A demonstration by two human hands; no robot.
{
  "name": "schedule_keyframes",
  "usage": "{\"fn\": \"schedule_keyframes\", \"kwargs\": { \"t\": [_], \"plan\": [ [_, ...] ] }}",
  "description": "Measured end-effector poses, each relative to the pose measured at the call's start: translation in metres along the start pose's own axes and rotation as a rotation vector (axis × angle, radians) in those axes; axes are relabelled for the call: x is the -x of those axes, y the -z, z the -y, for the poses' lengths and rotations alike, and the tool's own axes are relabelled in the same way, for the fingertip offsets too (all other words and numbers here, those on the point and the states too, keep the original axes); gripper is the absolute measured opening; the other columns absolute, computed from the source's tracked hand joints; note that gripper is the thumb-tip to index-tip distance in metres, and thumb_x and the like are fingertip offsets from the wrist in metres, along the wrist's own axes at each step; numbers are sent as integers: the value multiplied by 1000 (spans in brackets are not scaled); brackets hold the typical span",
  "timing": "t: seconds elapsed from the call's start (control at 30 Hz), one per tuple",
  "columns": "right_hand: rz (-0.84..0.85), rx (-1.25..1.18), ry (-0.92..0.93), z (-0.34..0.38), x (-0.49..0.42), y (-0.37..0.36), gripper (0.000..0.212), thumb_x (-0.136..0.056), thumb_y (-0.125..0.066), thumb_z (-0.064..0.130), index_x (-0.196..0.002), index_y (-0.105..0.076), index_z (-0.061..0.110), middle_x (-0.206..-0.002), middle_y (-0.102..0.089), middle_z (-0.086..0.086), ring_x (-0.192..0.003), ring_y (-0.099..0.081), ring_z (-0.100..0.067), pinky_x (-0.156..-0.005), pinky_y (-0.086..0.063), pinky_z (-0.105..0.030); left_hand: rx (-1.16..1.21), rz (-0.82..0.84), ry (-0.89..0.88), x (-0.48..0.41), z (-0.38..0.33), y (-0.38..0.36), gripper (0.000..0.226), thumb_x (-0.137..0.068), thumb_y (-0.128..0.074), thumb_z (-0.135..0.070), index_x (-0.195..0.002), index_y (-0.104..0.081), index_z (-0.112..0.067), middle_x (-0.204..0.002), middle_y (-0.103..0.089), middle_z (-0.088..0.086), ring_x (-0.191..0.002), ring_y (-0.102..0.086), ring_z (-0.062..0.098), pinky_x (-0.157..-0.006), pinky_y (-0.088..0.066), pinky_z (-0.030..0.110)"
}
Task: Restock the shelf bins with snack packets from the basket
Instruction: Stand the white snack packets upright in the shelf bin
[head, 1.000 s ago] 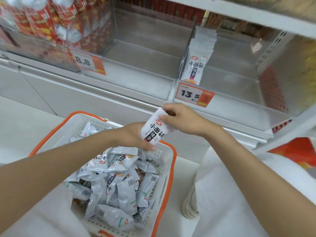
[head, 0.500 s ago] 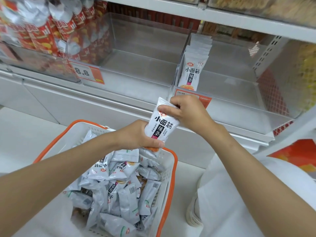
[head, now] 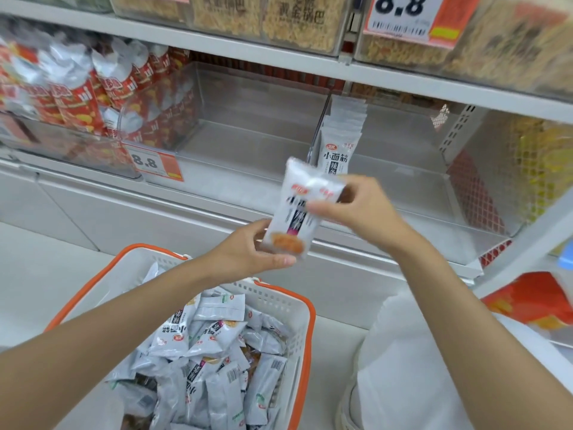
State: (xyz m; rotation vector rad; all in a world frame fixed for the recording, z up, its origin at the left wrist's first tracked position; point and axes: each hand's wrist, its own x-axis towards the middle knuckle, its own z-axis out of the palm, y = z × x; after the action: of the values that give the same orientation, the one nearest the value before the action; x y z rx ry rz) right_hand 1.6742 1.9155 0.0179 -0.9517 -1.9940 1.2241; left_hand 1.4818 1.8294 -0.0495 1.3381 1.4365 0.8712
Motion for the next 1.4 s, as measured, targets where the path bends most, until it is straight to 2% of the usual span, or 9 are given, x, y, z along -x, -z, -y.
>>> {"fn": "schedule_keyframes", "kwargs": {
  "t": [0.1,0.23,0.37,0.47,0.57,0.8,1.13,1.27,1.4],
  "plan": [
    [-350,-98,165,15,-8,37,19,-81,-77,8,-89,-70,24,-77,-73,12,-72,-64,-2,-65,-51,-21,-34,-142,-61,-15,-12,7,53,-77,-77,-24,-125,-55,-22,-114,-65,1,-95,-66,10,-78,-54,17],
    [-517,34,256,11,-25,68,16,-83,-74,14,-92,-67,26,-87,-71,3,-78,-64,-9,-72,-54,-33,-163,-341,-246,-50,-51,20,33,-84,-73,-26,-114,-60,-25,-101,-64,-10,-84,-61,10,-73,-49,13],
    [-396,175,65,-18,-56,63,19,-83,-75,13,-97,-68,24,-80,-67,16,-64,-60,10,-63,-49,-14,-332,-426,-359,-100,-96,23,39,-86,-71,-33,-122,-60,-23,-103,-61,-9,-70,-50,0,-71,-42,16],
    [-277,252,-105,-40,-75,55,12,-84,-76,18,-87,-68,26,-75,-69,11,-61,-63,3,-60,-53,-27,-548,-334,-347,-138,-114,22,45,-84,-72,-35,-126,-59,-23,-112,-59,-5,-82,-53,3,-79,-41,22],
    [-238,298,-157,-51,-85,51,16,-84,-75,18,-76,-63,26,-81,-72,-1,-72,-69,-15,-72,-57,-40,-811,-293,-306,-162,-121,20,22,-83,-72,-27,-105,-68,-25,-104,-60,-6,-101,-58,17,-87,-49,34],
    [-49,424,-352,-64,-96,53,24,-76,-82,19,-94,-69,11,-83,-72,1,-65,-68,-15,-63,-59,-30,-879,-392,-305,-177,-123,18,10,-83,-71,-22,-80,-64,-29,-87,-56,-7,-85,-53,16,-70,-43,30],
    [-108,371,-435,-67,-105,47,7,-80,-75,8,-85,-70,5,-71,-72,-8,-59,-69,-15,-54,-57,-24,-867,-429,-299,-179,-121,14,9,-85,-68,-20,-93,-71,-24,-88,-58,-5,-90,-60,22,-71,-47,32],
    [-91,415,-450,-58,-96,51,16,-82,-77,24,-85,-71,10,-78,-73,-5,-71,-71,-19,-68,-60,-32,-811,-454,-341,-165,-117,14,29,-87,-65,-25,-115,-66,-23,-95,-55,-7,-96,-59,19,-79,-49,33],
    [-394,531,-238,-43,-71,45,30,-86,-70,28,-112,-63,13,-93,-65,1,-91,-63,-22,-73,-47,-32,-684,-566,-408,-126,-107,13,17,-88,-64,-25,-105,-62,-26,-94,-54,-10,-85,-56,13,-76,-48,31]
  ]
}}
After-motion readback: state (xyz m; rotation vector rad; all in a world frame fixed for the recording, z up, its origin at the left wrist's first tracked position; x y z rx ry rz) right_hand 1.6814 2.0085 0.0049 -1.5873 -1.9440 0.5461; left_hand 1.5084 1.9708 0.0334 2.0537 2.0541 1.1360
